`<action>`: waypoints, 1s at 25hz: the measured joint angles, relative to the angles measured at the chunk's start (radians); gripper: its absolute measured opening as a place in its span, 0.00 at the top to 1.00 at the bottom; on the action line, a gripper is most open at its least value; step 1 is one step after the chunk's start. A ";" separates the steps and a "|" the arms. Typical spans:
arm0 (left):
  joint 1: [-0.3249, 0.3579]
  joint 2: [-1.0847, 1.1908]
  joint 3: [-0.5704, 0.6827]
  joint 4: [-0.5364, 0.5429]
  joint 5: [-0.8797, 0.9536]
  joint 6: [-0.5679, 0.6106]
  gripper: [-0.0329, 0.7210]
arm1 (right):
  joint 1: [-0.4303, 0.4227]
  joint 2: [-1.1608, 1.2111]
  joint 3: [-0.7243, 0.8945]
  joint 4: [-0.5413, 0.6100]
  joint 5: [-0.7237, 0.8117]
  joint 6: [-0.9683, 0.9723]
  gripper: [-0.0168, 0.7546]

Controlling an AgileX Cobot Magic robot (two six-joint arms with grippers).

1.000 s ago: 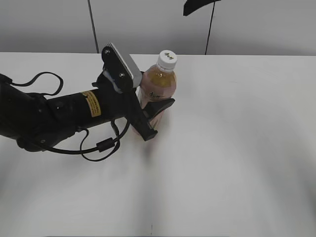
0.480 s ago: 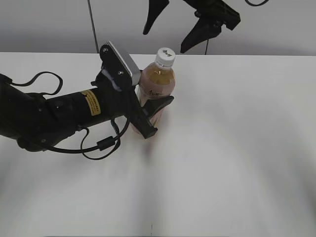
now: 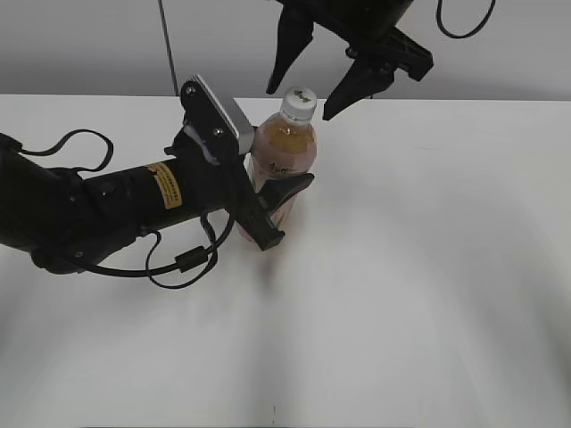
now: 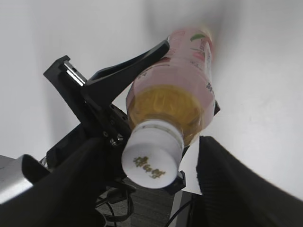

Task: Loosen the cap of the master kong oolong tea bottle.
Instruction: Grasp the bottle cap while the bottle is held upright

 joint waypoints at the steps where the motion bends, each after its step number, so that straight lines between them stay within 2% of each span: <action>1: 0.000 0.000 0.000 0.000 0.000 0.000 0.38 | 0.000 0.000 0.000 -0.004 0.000 0.000 0.37; 8: 0.000 0.000 0.000 0.000 0.000 0.000 0.38 | 0.000 0.000 0.000 -0.019 0.000 0.000 0.51; 17: 0.000 0.000 0.000 0.000 0.013 0.001 0.38 | 0.000 0.029 0.000 0.009 0.000 -0.018 0.60; 22: 0.000 0.000 0.000 0.000 0.012 0.003 0.38 | 0.000 0.029 0.000 0.009 0.000 -0.042 0.60; 25: 0.000 0.000 0.000 0.000 0.012 0.003 0.38 | 0.000 0.029 0.000 0.009 0.000 -0.123 0.60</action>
